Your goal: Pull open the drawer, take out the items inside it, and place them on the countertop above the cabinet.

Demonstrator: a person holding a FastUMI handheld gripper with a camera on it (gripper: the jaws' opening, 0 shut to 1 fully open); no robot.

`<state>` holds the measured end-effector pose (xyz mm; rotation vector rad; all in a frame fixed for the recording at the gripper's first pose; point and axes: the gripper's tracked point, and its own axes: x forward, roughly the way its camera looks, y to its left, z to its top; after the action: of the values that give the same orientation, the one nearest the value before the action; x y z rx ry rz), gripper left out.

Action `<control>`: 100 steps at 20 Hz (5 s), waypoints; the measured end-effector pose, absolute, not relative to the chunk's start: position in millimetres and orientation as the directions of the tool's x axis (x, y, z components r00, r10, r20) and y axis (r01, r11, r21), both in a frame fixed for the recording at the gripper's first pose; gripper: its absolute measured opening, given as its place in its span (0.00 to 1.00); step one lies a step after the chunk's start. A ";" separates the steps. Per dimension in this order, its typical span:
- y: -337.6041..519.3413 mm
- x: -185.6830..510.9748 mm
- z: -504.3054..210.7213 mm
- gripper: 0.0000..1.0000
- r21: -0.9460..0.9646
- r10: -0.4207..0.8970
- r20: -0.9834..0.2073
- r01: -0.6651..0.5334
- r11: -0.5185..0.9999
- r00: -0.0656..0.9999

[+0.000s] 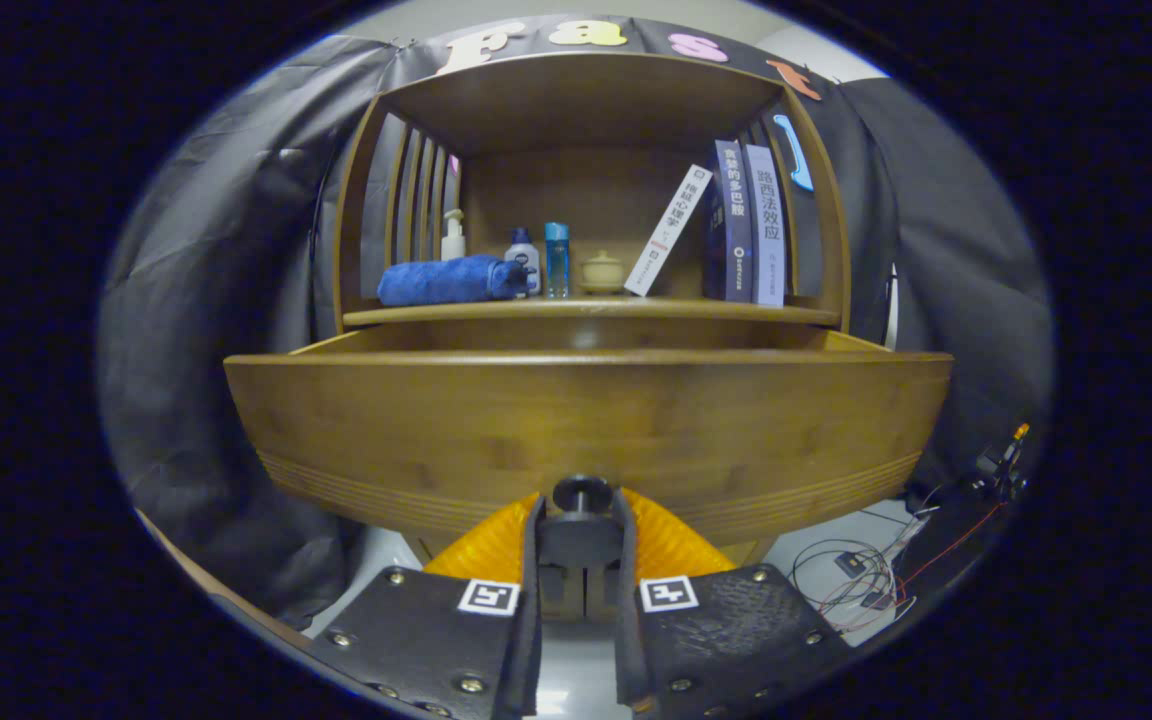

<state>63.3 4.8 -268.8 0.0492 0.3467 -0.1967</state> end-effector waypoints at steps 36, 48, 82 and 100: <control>23.7 -6.5 -208.5 0.39 -0.055 -0.164 -0.218 0.155 0.986 0.962; 41.1 93.7 -72.3 0.61 -0.077 -0.061 -0.066 0.056 0.995 0.996; 11.0 177.6 -295.8 0.99 -0.142 -0.058 -0.950 -0.259 0.955 0.305; 14.5 167.5 -309.0 0.42 -0.041 0.011 -0.972 -0.216 0.976 0.236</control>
<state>167.5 14.5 -309.0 -0.1801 1.3255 0.1568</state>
